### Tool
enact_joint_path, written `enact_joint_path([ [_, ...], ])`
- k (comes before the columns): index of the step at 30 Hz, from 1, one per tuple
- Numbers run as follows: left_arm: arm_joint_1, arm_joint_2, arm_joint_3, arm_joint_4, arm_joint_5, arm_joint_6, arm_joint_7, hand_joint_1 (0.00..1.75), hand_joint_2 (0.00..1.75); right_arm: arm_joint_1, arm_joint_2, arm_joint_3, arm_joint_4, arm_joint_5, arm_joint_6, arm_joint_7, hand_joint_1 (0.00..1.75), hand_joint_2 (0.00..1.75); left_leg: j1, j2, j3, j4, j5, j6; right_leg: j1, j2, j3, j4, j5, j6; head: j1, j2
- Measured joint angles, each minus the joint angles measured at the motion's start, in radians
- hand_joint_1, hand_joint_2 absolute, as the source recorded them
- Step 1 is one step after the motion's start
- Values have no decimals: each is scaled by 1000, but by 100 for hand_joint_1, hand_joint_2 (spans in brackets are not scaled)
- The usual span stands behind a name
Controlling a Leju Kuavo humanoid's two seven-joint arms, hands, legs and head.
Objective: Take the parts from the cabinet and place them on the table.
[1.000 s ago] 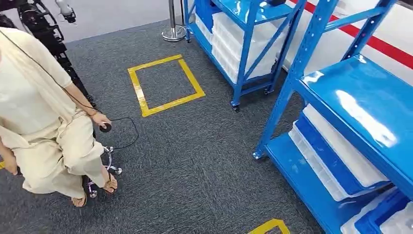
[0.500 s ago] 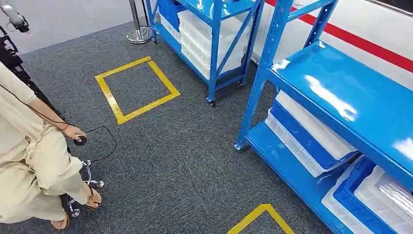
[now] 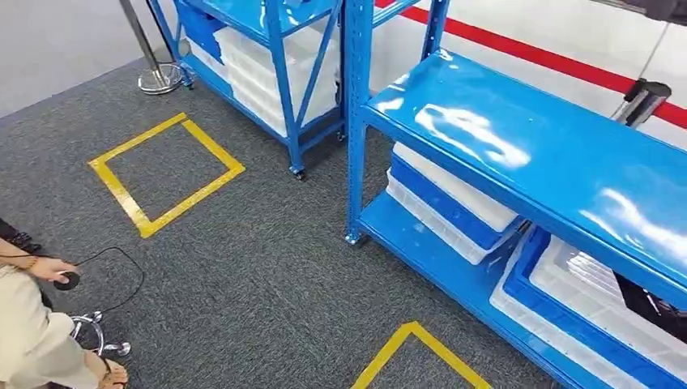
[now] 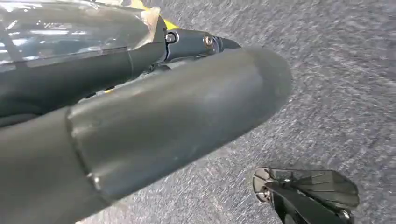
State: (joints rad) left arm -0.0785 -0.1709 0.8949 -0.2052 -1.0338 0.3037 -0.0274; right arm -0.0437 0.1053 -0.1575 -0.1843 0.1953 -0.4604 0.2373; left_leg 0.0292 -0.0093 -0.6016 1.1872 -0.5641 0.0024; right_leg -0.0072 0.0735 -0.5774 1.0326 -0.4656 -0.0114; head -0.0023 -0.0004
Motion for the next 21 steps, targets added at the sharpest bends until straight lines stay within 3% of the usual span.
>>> enact_joint_path([
  [1,0,1,0,0,0,0,-1,0,0,0,0,-2,0,0,-3,-2,0,0,0,-22,35,-78,42,5,0,13,3,0,0,0,0,0],
  [2,0,3,0,0,0,0,-2,0,0,0,3,-4,0,0,-5,-3,0,0,1,-83,58,-125,46,13,-2,23,1,0,1,2,1,0],
  [3,0,3,-1,0,0,0,-3,0,0,-4,3,-5,0,0,-6,-5,0,0,0,-91,60,-149,44,12,10,33,-6,5,1,7,3,0],
  [4,0,3,-2,0,0,0,-5,0,0,-5,3,-7,0,0,-7,-6,0,0,-7,-76,60,-147,46,13,-2,44,-10,2,6,16,0,0],
  [6,-3,3,-5,0,1,1,-7,0,0,1,4,-11,0,0,-8,-6,0,0,-17,-56,64,-152,49,27,-7,65,-19,-8,14,30,0,0],
  [7,-4,2,-7,0,1,1,-7,0,0,1,3,-12,0,-1,-8,-6,0,0,-6,-39,73,-176,64,37,3,61,-23,-3,13,35,3,0],
  [8,-5,2,-8,0,1,2,-8,0,0,0,2,-12,0,-2,-8,-6,0,0,-9,-27,79,-186,70,39,0,6,-32,16,2,33,2,0],
  [9,-4,2,-8,0,1,3,-9,0,0,-2,1,-13,0,-3,-8,-6,0,0,-9,-11,79,-190,72,46,1,-35,-66,77,-34,27,9,0],
  [11,-3,2,-8,0,1,3,-9,0,0,-3,0,-14,0,-4,-8,-7,0,0,-13,22,78,-190,70,47,-5,-55,-142,226,-97,24,9,0],
  [12,-3,2,-8,0,1,3,-9,0,0,-3,0,-14,0,-4,-8,-8,0,0,-13,39,77,-190,68,46,-8,-59,-170,282,-112,30,10,0],
  [13,-3,2,-8,0,1,3,-9,0,0,-1,0,-15,0,-5,-8,-8,0,0,-13,52,78,-190,67,44,-11,-61,-172,288,-108,39,10,0],
  [14,-4,2,-8,0,0,3,-10,0,0,0,0,-16,0,-7,-9,-8,0,0,-12,64,79,-189,66,42,-16,-64,-150,250,-88,50,10,0],
  [15,-4,2,-8,0,-3,3,-12,0,0,2,-1,-19,0,-10,-11,-8,0,0,-10,77,82,-189,63,37,-22,-73,-107,172,-57,64,11,0],
  [16,-4,2,-9,0,-5,3,-13,0,0,1,-2,-20,0,-10,-13,-8,0,0,-8,88,86,-188,59,31,-27,-97,-50,74,-26,76,10,0],
  [17,-4,2,-10,0,-6,3,-15,0,0,0,-1,-21,0,-13,-17,-7,0,0,-10,98,93,-186,54,23,-32,-143,-6,-7,-10,78,11,0],
  [18,-4,2,-13,0,-10,3,-17,0,0,-4,2,-21,0,-15,-21,-7,0,0,-18,107,95,-185,44,11,-18,-158,4,-9,-6,70,12,0],
  [19,-4,2,-16,0,-16,4,-18,0,0,-4,2,-23,0,-18,-26,-6,0,0,-17,114,101,-184,42,6,-21,-140,0,-9,-2,55,3,0],
  [21,-12,0,-19,0,-19,5,-20,0,0,-1,2,-31,0,-21,-29,-5,0,0,-9,133,112,-190,41,-2,-12,-120,-5,-8,-5,41,2,0],
])
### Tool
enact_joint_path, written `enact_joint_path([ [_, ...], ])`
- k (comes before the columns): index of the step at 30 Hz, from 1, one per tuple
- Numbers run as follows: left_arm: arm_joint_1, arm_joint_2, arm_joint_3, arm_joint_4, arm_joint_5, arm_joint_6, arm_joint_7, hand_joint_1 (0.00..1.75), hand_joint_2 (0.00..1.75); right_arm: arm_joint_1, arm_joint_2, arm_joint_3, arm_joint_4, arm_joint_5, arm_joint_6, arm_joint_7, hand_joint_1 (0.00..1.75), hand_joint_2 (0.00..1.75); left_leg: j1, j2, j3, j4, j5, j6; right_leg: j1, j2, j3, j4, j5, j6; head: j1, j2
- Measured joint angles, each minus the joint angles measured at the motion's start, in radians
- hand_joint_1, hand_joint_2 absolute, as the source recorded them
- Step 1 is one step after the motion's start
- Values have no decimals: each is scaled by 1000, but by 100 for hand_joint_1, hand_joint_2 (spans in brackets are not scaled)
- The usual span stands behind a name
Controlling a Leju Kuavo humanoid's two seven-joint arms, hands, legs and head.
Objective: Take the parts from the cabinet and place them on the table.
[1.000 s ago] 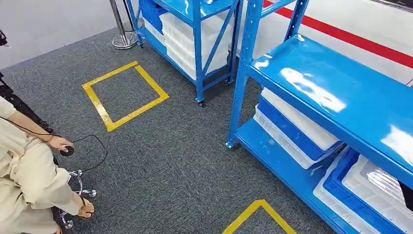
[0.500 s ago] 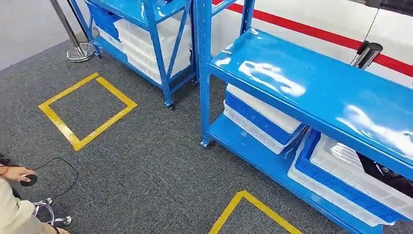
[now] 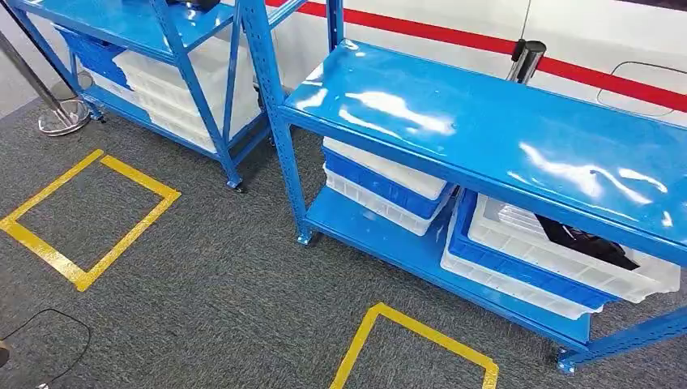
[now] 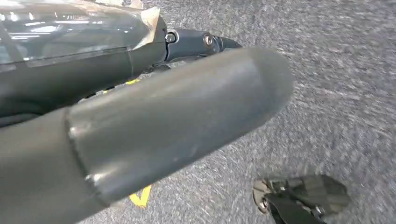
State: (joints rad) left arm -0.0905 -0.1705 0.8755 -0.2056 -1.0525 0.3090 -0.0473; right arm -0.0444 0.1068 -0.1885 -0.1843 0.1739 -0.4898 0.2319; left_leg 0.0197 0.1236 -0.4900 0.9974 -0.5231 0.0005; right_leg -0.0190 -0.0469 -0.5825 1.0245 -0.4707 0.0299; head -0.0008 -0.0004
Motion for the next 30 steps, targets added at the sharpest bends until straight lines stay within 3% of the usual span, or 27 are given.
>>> enact_joint_path([
  [7,-3,-2,-2,0,-1,0,0,0,0,0,0,-3,0,0,-1,0,0,0,4,5,3,0,-3,-6,-1,10,7,-2,0,-6,0,0],
  [8,-3,-4,-3,0,-3,0,0,0,0,1,-1,-6,0,-1,-3,0,0,0,12,-32,3,12,-16,-16,-14,21,10,-5,4,-15,0,0],
  [9,-4,-4,-3,0,-5,0,0,0,0,0,0,-8,0,-2,-7,0,0,0,12,-69,-7,35,-35,-15,-11,28,11,-5,3,-19,-3,0],
  [10,-2,-6,-3,1,-8,2,0,0,0,-2,0,-10,0,-4,-11,0,0,0,10,-116,-90,203,-125,-10,-3,51,10,-5,4,-36,-3,0],
  [11,0,-6,-4,1,-13,4,0,0,0,1,0,-17,0,-6,-13,2,0,0,7,-128,-140,240,-64,10,12,116,17,-4,4,-36,-3,0],
  [12,0,-6,-4,1,-15,4,0,0,0,0,0,-19,0,-7,-13,2,0,0,5,-142,-105,152,-10,19,12,130,20,-4,4,-36,-3,0],
  [13,0,-6,-4,1,-15,4,0,0,0,0,2,-21,0,-7,-13,2,0,0,4,-192,-71,70,32,28,10,142,19,-4,4,-36,-3,0],
  [14,0,-5,-4,1,-16,5,0,0,0,-1,3,-21,0,-7,-13,2,0,0,4,-236,-64,45,22,35,17,151,17,-2,4,-34,-1,0],
  [16,-2,-5,-4,1,-16,5,0,0,0,-2,4,-22,0,-8,-13,2,0,0,-5,-213,-61,32,22,33,8,171,4,-3,9,-25,-3,0],
  [18,-5,-7,-4,1,-16,6,0,0,0,2,5,-24,0,-7,-13,2,0,0,-10,-191,-56,20,29,43,7,195,-13,-10,14,-7,-3,0],
  [19,-6,-11,-4,0,-15,6,0,0,0,2,2,-26,0,-6,-13,1,0,0,0,-172,-47,2,43,44,8,157,-11,13,9,-9,-2,0],
  [20,-4,-11,-4,1,-14,7,-1,0,0,2,2,-27,0,-5,-13,-1,0,0,-2,-162,-43,-6,42,51,14,106,-37,47,-12,-12,1,0],
  [21,-4,-11,-3,0,-13,10,-1,0,0,-1,1,-28,0,-5,-13,-1,0,0,-2,-145,-42,-6,44,57,12,82,-72,110,-44,-17,6,0],
  [23,-2,-11,-3,1,-7,11,-3,0,0,-2,-2,-29,0,-1,-13,-3,0,0,-6,-110,-44,-6,41,56,6,66,-148,258,-101,-18,6,0],
  [24,-1,-11,-3,1,-6,11,-4,0,0,-1,-2,-29,0,1,-13,-3,0,0,-6,-94,-45,-5,41,55,4,62,-165,294,-106,-10,10,0],
  [25,-1,-11,-3,1,-4,12,-6,0,0,0,-3,-29,0,2,-13,-3,0,0,-6,-80,-46,-5,40,54,0,58,-154,278,-94,1,9,0],
  [26,-1,-11,-3,1,-3,12,-6,0,0,2,-6,-30,0,2,-13,-3,0,0,-4,-68,-45,-5,38,50,-6,51,-122,222,-71,13,10,0],
  [27,-1,-13,-3,1,-2,12,-6,0,0,3,-8,-30,0,2,-13,-3,0,0,-3,-57,-43,-4,36,46,-10,38,-71,137,-41,25,10,0],
  [28,-1,-13,-3,1,0,12,-7,0,0,2,-10,-31,0,3,-13,-3,0,0,-1,-45,-38,-3,32,40,-14,5,-9,35,-13,35,10,0],
  [29,-1,-13,-3,0,0,13,-7,0,0,-2,-7,-31,0,3,-13,-3,0,0,-10,-36,-36,1,25,29,-11,-39,14,-11,-11,27,13,0],
  [30,0,-13,-3,1,0,15,-7,0,0,-6,-8,-31,0,3,-13,-3,0,0,-10,-27,-31,2,19,19,-2,-27,22,-12,-3,18,11,0],
])
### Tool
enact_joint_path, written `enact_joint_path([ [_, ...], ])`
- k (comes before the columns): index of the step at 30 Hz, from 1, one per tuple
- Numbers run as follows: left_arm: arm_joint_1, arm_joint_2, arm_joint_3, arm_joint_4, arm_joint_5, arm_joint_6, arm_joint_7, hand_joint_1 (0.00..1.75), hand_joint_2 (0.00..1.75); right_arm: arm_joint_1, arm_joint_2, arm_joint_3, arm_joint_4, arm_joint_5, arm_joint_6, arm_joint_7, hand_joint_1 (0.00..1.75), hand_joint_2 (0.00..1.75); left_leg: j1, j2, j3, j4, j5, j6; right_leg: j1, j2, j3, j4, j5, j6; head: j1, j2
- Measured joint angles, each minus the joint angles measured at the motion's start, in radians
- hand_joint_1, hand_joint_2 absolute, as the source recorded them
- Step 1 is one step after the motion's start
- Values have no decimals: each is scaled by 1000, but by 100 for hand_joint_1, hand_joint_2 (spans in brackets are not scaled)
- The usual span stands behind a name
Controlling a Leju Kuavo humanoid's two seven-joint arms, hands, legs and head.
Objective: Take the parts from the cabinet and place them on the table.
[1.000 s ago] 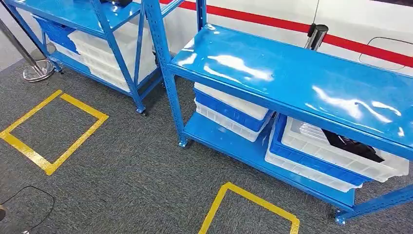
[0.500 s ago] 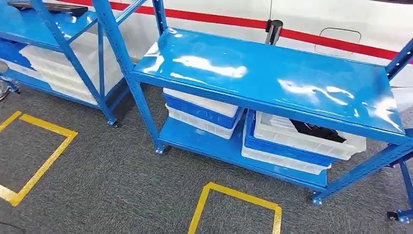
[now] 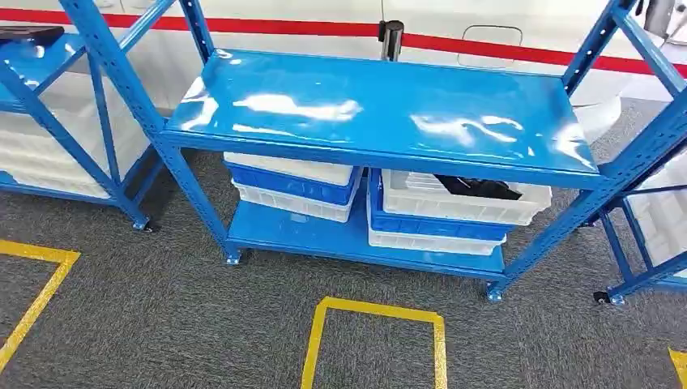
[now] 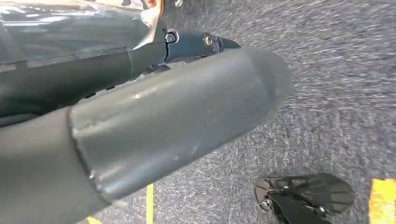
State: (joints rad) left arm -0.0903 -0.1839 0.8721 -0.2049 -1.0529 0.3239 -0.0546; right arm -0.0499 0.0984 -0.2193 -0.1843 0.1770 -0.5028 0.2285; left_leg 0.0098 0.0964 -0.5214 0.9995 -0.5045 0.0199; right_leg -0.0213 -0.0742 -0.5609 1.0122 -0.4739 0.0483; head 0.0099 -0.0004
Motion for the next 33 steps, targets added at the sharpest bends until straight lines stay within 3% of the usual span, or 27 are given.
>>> enact_joint_path([
  [1,-1,0,0,0,0,0,0,0,0,2,0,0,0,0,-1,0,0,0,-1,8,6,-1,0,-5,-1,12,-4,2,-1,-9,-10,0],
  [3,-7,-2,0,0,0,0,0,0,0,6,-1,-1,0,-1,-5,0,0,0,8,27,17,-4,-4,-16,5,31,-13,1,-3,-19,-8,0],
  [4,-8,-3,0,0,0,0,0,0,0,5,-3,-1,0,-3,-14,0,0,0,17,11,16,3,-13,-28,-15,43,3,-4,2,-30,-10,0],
  [5,-8,-3,0,0,0,0,-1,0,0,4,-2,-2,0,-3,-27,-2,0,0,19,-44,6,36,-41,-31,-12,54,3,-3,2,-35,-14,0],
  [6,-7,-3,0,0,0,2,-2,0,0,4,-2,-3,0,0,-32,-2,0,0,19,-74,-22,98,-83,-30,-9,59,3,-3,4,-45,-16,0],
  [8,-4,-3,0,0,0,2,-2,0,0,4,-1,-3,0,7,-36,-2,0,0,19,-94,-103,264,-160,-29,-2,84,1,-3,3,-47,-15,0],
  [9,-1,-3,0,0,0,2,-2,0,0,4,-1,-3,0,8,-36,-2,0,0,19,-95,-131,316,-170,-29,1,97,2,-3,5,-50,-15,0],
  [10,0,-3,0,0,0,2,-2,0,0,5,-2,-3,0,9,-36,-2,0,0,19,-95,-139,320,-153,-26,2,112,3,-2,5,-50,-15,0],
  [12,1,-3,0,0,0,2,-2,0,0,5,-2,-3,0,9,-37,-2,0,0,19,-102,-93,202,-64,-18,3,142,6,-2,5,-50,-15,0],
  [13,0,-3,0,0,0,2,-2,0,0,5,-1,-3,0,9,-37,-2,0,0,19,-125,-49,103,-11,-11,3,156,9,-2,5,-49,-16,0],
  [14,1,-2,0,0,0,2,-2,0,0,5,0,-3,0,9,-37,-2,0,0,20,-178,-22,34,10,-4,1,167,7,-2,5,-48,-15,0],
  [15,1,-2,0,0,0,2,-2,0,0,2,1,-3,0,9,-37,-2,0,0,19,-183,-17,17,4,-4,14,177,3,2,5,-44,-14,0],
  [18,0,-2,0,0,0,2,-2,0,0,7,0,-3,0,6,-38,-5,0,0,4,-159,-17,17,7,4,0,195,-6,-7,13,-25,-16,0],
  [19,-1,-4,0,0,-1,2,-2,0,0,9,0,-4,0,6,-38,-5,0,0,12,-147,-13,-5,20,16,12,198,-15,-3,12,-15,-14,0],
  [20,-2,-5,0,0,-5,2,-3,0,0,9,-3,-4,0,7,-38,-5,0,0,9,-140,-7,-9,26,19,6,145,-25,22,-1,-17,-13,0],
  [21,0,-5,0,0,-7,2,-3,0,0,5,-3,-4,0,8,-38,-5,0,0,1,-142,-15,-7,11,-3,15,122,-18,28,-18,-28,-4,0],
  [22,0,-5,0,0,-10,0,-3,0,0,5,-3,-4,0,8,-38,-4,0,0,-4,-138,-16,3,11,-4,17,125,-12,-13,12,-30,3,0],
  [23,0,-5,0,0,-14,0,-3,0,0,8,-3,-4,0,9,-38,-4,0,0,-12,-132,-11,1,9,4,14,126,-13,-10,22,-12,-9,0],
  [24,-2,-6,0,0,-16,0,-3,0,0,8,-3,-4,0,10,-38,-3,0,0,-13,-131,-11,2,9,7,13,127,-13,-9,23,-21,-14,0],
  [33,-12,-7,-1,0,-29,-2,3,0,0,7,-3,-4,0,26,-37,3,0,0,-18,-129,-13,3,11,11,9,127,-14,-11,26,-17,-11,0],
])
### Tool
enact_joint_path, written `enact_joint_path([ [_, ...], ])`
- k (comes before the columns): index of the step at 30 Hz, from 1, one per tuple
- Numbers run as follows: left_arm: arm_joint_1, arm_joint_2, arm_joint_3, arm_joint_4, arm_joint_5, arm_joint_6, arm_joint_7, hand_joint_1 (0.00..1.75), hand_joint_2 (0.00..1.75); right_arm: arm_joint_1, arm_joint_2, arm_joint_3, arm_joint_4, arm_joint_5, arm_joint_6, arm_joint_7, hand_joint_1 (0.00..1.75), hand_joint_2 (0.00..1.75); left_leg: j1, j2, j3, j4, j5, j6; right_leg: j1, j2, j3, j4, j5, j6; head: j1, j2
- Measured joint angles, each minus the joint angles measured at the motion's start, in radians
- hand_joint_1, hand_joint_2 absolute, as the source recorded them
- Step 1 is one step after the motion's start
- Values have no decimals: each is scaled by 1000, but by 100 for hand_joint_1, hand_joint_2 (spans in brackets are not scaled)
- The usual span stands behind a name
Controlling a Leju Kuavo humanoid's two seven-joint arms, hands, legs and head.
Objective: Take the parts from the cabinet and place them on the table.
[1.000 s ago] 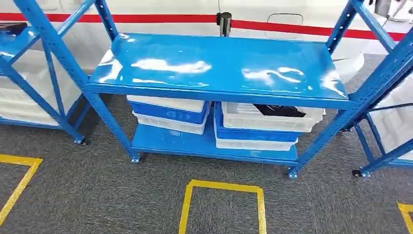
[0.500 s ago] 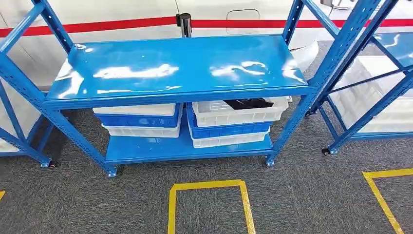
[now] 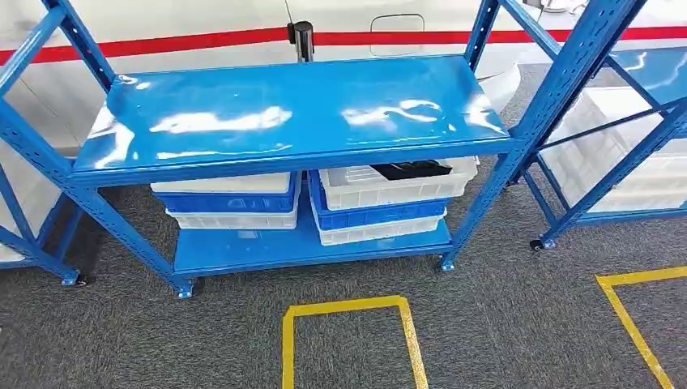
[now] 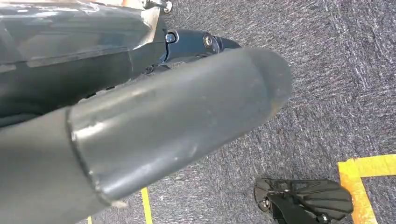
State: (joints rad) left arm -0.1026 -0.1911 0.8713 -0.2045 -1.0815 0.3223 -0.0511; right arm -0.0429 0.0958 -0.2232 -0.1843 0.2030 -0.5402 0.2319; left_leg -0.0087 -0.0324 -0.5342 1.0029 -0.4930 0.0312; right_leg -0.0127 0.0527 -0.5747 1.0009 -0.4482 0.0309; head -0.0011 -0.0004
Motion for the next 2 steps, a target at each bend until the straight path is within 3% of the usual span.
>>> enact_joint_path([
  [1,-1,0,0,0,0,0,0,0,0,0,0,0,0,10,2,2,0,0,0,0,0,0,0,0,0,0,0,0,0,0,0,0],
  [2,-1,0,0,0,0,0,0,0,175,0,0,1,0,16,5,3,0,175,0,0,0,0,0,0,0,0,0,0,0,0,0,0],
])
